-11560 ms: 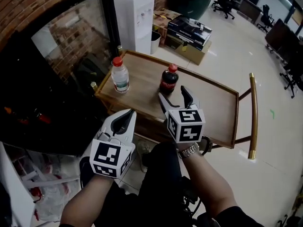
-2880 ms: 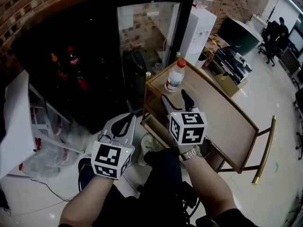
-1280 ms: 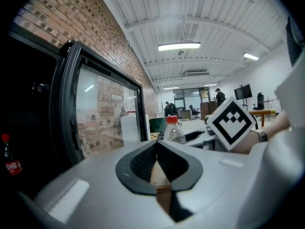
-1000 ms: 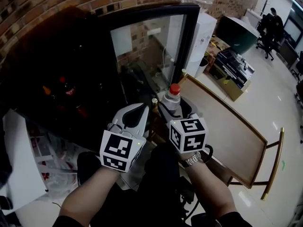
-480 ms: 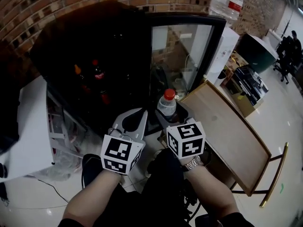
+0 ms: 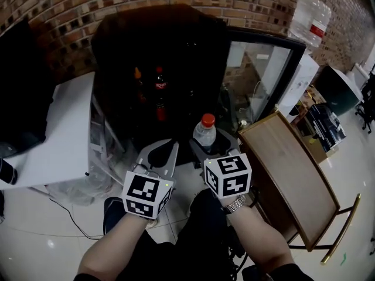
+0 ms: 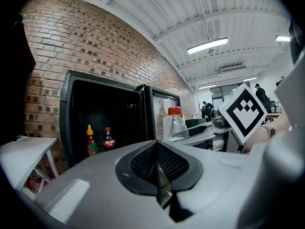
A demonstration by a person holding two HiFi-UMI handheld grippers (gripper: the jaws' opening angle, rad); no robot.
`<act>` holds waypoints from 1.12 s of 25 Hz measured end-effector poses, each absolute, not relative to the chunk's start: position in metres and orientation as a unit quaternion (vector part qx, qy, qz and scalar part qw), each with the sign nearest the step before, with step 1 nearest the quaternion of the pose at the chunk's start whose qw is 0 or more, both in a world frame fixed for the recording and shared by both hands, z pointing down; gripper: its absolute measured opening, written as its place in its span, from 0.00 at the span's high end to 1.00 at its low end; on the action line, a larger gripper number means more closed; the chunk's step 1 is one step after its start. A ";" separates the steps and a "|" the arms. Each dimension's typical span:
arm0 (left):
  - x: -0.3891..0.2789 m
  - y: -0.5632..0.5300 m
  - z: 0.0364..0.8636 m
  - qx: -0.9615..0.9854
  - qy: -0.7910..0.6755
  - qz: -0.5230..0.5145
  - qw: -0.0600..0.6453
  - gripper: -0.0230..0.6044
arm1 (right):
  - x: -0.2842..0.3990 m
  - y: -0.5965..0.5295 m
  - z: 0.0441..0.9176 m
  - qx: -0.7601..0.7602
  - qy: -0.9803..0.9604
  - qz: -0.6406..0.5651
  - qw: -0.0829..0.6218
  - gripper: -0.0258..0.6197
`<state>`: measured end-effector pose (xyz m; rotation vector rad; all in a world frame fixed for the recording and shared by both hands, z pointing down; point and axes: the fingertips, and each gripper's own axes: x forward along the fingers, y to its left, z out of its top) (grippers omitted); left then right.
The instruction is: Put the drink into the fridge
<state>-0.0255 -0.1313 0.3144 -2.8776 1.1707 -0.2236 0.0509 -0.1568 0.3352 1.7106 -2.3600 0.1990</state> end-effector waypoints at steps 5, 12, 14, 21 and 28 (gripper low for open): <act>-0.057 -0.119 0.326 -0.915 0.397 -0.075 -0.003 0.96 | 0.020 -0.146 0.344 0.565 -0.813 0.074 0.118 0.50; -0.071 -0.127 0.353 -0.910 0.404 -0.087 -0.024 0.96 | 0.007 -0.161 0.365 0.557 -0.816 0.087 0.124 0.50; -0.075 -0.138 0.355 -0.909 0.407 -0.088 -0.026 0.96 | 0.006 -0.173 0.368 0.558 -0.816 0.090 0.124 0.50; -0.070 -0.185 0.359 -0.910 0.405 -0.085 -0.032 0.96 | 0.013 -0.225 0.368 0.566 -0.810 0.093 0.121 0.50; -0.054 -0.231 0.354 -0.913 0.399 -0.081 -0.032 0.96 | 0.021 -0.275 0.358 0.570 -0.809 0.083 0.118 0.50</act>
